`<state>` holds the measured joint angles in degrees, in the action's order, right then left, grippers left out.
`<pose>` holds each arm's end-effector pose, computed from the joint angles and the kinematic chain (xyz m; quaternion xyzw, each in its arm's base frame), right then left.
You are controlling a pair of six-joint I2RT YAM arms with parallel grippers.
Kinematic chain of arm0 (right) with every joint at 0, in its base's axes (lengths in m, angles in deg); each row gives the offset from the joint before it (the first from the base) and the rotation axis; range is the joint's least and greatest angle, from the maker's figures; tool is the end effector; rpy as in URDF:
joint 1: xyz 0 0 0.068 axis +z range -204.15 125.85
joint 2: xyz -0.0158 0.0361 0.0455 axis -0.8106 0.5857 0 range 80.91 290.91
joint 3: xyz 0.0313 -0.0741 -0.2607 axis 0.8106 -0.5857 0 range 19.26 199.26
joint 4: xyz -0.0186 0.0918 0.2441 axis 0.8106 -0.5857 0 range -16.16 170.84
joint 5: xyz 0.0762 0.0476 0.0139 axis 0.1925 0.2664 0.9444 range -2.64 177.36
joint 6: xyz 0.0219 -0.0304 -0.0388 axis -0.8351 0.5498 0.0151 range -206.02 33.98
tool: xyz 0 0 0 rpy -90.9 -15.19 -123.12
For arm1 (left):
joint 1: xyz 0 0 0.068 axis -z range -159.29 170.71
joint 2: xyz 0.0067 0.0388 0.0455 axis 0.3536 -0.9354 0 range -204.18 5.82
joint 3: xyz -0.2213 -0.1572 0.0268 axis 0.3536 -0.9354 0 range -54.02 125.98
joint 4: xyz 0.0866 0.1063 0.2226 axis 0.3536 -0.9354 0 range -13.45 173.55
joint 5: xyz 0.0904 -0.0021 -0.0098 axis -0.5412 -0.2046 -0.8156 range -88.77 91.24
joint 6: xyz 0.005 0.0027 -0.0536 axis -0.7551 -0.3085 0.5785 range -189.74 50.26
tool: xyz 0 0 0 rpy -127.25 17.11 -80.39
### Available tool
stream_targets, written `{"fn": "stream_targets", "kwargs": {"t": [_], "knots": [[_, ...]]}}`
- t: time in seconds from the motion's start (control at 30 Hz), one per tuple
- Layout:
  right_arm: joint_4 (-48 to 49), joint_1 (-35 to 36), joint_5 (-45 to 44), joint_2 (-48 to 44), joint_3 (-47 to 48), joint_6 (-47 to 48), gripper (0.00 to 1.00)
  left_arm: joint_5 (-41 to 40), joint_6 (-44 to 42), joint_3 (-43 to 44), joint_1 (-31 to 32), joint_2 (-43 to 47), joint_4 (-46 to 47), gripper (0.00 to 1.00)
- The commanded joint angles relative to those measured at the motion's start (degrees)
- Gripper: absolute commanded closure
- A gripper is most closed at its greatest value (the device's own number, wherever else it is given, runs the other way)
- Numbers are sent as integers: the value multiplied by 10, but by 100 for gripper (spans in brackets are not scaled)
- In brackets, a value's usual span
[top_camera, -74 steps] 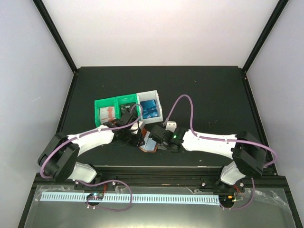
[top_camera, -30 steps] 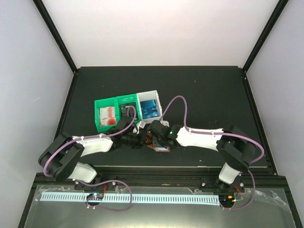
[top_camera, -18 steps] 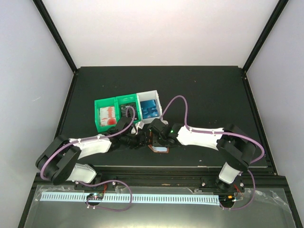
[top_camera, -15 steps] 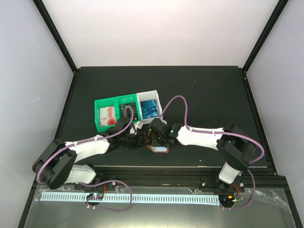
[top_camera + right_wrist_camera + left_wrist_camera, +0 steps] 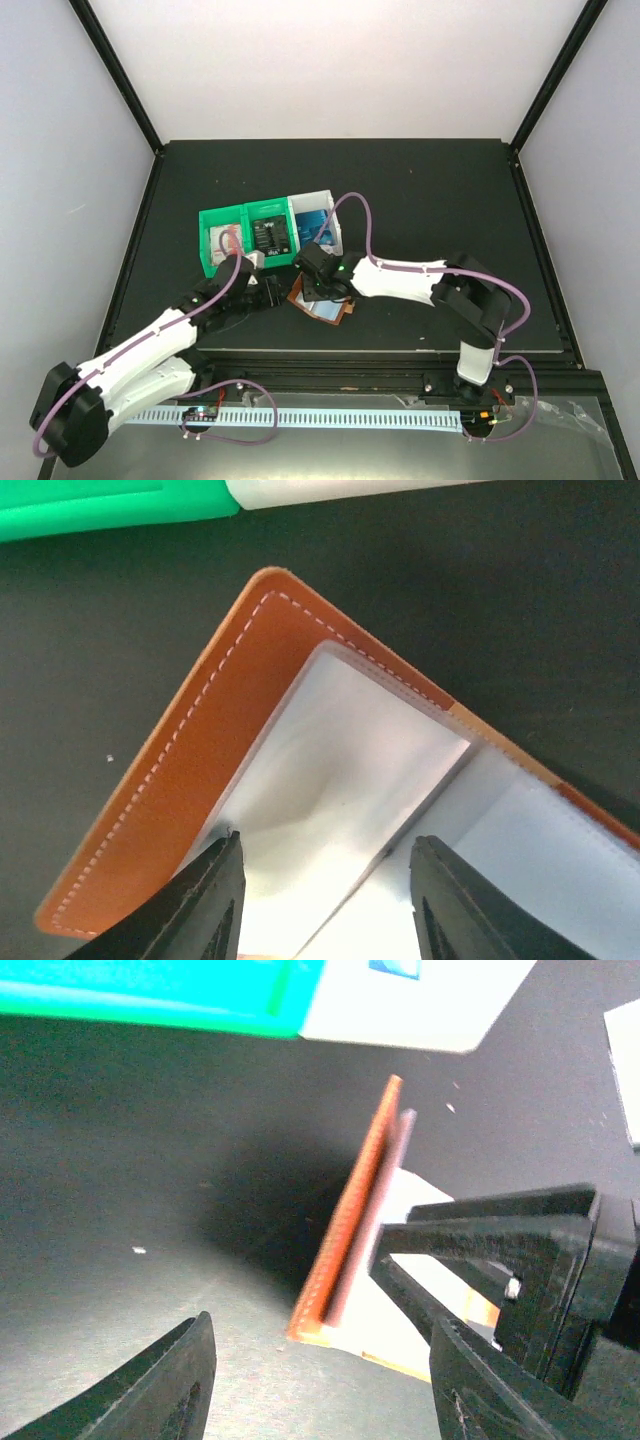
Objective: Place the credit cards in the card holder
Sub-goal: Open the card holder at the center of the board.
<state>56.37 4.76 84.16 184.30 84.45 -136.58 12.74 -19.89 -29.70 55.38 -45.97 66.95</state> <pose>0.1881 0.3082 0.1687 -0.0641 0.9692 0.1772 0.1586 0.1441 -0.1083 0.1854 -0.0822 0.9133 -0.3293 0.2252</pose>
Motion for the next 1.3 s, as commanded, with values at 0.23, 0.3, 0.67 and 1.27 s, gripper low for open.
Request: {"fn": "stream_targets", "kwargs": {"t": [0.23, 0.3, 0.67, 1.27], "knots": [[-169, 50, -178, 79, 68, -5, 36, -96, -35, 39, -67, 95, -144, 34], [-172, 53, -174, 91, 65, -3, 32, -83, -50, 51, -74, 91, -148, 34], [-132, 43, -132, 49, -28, 139, 14, 143, -126, 38, -74, 7, -50, 34], [-183, 3, -139, -92, -31, 121, 22, 94, -70, 71, 1, -101, 6, 36]]}}
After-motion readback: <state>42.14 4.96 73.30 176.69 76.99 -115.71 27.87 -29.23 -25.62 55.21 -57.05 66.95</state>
